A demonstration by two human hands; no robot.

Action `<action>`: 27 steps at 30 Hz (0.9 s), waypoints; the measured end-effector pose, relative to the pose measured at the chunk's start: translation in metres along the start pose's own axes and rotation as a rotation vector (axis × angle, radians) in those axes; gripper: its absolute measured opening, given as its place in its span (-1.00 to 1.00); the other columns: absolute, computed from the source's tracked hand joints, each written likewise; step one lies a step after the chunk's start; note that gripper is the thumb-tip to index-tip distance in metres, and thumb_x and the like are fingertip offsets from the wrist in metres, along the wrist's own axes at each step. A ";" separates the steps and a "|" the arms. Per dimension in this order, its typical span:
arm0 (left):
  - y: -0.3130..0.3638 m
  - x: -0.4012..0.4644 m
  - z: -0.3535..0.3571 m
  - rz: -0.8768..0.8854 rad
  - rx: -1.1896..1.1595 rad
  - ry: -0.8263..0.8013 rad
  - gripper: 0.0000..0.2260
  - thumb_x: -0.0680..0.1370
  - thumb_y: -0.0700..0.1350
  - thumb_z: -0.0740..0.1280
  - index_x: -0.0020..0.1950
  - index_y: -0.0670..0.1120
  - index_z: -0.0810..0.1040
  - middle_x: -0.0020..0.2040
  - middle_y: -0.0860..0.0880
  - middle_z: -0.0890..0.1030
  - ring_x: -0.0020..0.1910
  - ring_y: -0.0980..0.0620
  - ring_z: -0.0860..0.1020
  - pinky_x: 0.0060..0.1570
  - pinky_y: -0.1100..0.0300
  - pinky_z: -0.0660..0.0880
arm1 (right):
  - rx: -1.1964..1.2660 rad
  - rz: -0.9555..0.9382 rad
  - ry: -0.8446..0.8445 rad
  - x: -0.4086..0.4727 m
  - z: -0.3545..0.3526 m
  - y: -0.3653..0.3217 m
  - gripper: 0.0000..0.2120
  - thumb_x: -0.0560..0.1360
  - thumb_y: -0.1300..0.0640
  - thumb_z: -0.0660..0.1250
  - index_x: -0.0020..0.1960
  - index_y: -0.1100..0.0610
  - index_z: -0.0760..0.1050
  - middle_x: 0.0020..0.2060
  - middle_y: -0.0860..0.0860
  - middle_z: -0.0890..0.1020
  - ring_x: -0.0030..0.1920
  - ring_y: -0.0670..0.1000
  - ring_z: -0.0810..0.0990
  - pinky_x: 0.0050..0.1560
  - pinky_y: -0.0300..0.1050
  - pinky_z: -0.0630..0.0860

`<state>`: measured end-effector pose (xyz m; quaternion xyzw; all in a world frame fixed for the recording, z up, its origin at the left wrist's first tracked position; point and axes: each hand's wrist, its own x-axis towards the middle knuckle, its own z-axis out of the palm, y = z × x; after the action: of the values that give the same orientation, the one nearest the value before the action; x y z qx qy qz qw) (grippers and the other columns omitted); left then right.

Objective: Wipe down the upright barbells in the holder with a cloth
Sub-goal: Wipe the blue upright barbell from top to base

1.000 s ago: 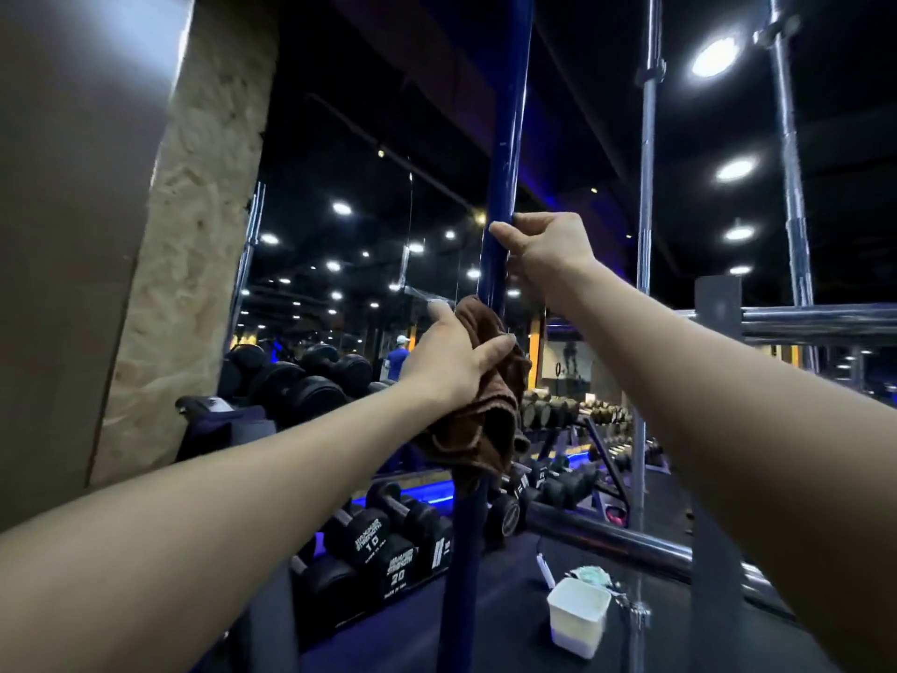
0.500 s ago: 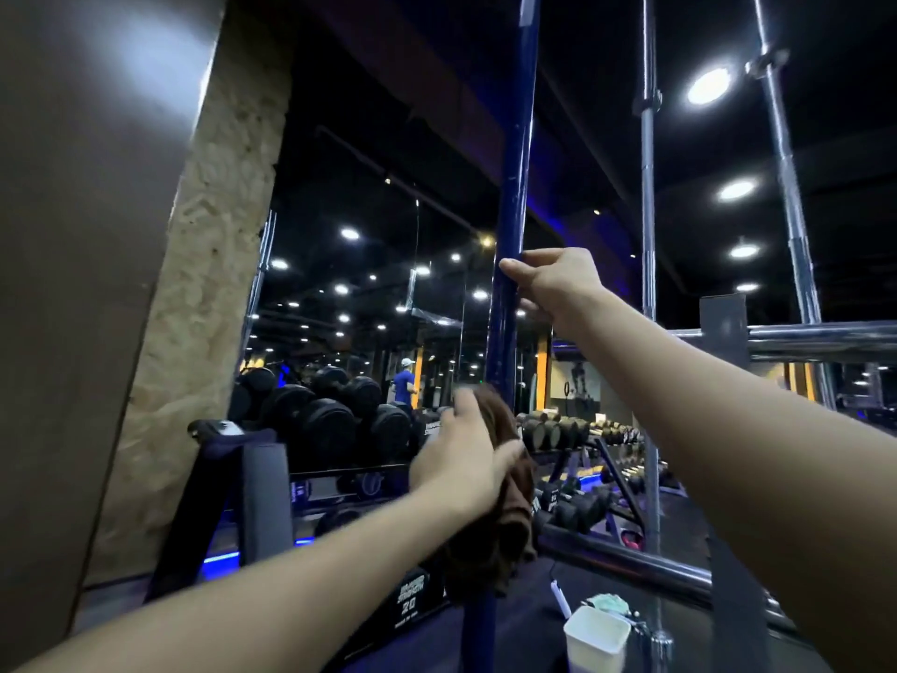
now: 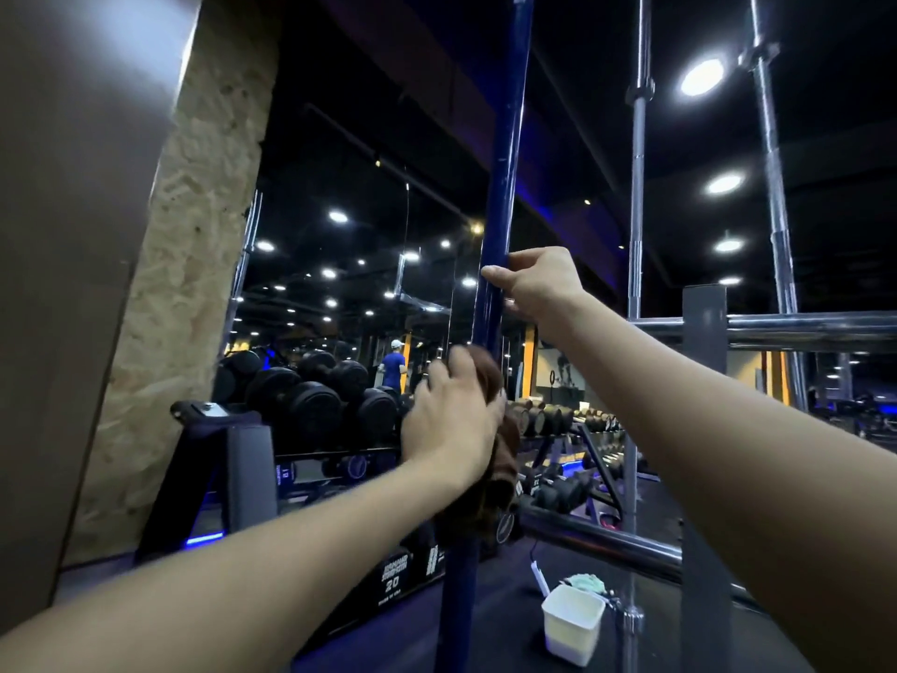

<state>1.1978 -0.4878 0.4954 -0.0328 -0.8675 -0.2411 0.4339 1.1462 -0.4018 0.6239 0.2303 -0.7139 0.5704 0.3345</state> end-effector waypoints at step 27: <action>0.026 0.044 -0.025 -0.037 -0.023 0.014 -0.51 0.58 0.08 0.24 0.35 -0.13 0.14 0.31 -0.20 0.37 0.27 -0.21 0.42 0.06 -0.05 0.39 | 0.084 0.016 -0.111 -0.019 -0.004 0.005 -0.79 0.53 0.14 0.36 0.08 0.25 0.56 -0.11 0.12 0.66 -0.15 0.01 0.64 -0.12 -0.08 0.61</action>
<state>1.1957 -0.4827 0.5523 -0.0199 -0.8621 -0.2593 0.4350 1.1561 -0.3981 0.6068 0.2697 -0.7088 0.5887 0.2799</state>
